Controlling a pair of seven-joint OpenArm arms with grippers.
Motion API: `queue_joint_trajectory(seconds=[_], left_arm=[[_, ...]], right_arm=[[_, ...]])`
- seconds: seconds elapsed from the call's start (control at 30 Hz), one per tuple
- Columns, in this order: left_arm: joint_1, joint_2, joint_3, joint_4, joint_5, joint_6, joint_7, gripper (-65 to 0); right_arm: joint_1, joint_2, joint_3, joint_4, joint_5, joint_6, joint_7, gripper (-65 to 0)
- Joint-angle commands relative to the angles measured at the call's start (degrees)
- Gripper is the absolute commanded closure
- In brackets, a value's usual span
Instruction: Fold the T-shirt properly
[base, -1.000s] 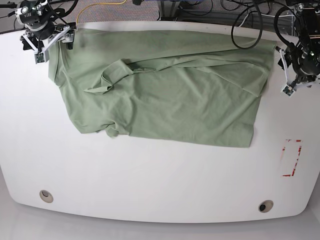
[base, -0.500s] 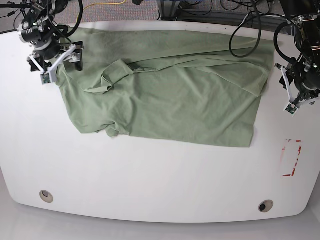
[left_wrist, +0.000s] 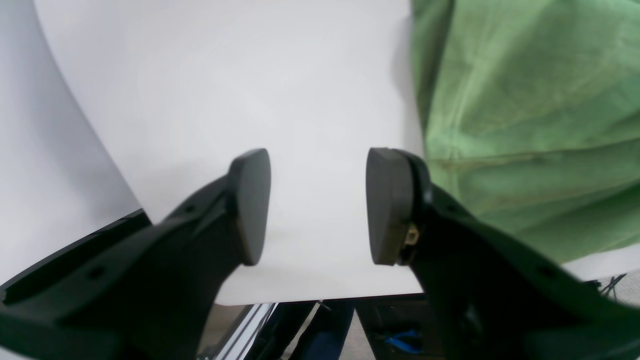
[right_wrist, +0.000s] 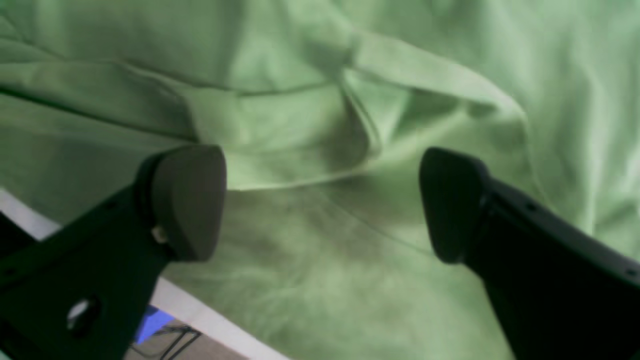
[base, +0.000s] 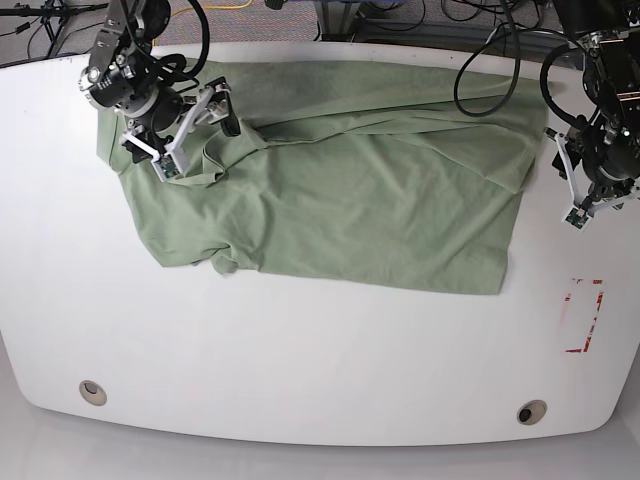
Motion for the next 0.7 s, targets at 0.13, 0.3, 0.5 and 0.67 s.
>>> queue_joint_trajectory(seconds=[0.13,0.3,0.5,0.67], left_arm=[[-0.6,-0.9,-0.3,0.7,0.3,-0.1,-0.1,-28.7],[-0.6,-0.9,-0.3,0.6,0.3,-0.1,-0.1,-28.7],[-0.6,-0.9,-0.3,0.6,0.3,-0.1,-0.1,-28.7],[-0.6,-0.9,-0.3,0.6,0.2,-0.1,-0.1,-28.7]], right_arm=[[0.4,0.8,-7.2,1.1,-4.2,0.1,1.1,-58.2],[0.5,0.5,-10.8,0.9,-10.5,0.1,3.8,-58.2],[0.5,0.3,-12.9,0.8,-17.0,0.1,7.0,-46.1],[0.8,0.4,-12.9,-0.1,-19.3,0.1,7.4,-18.1]])
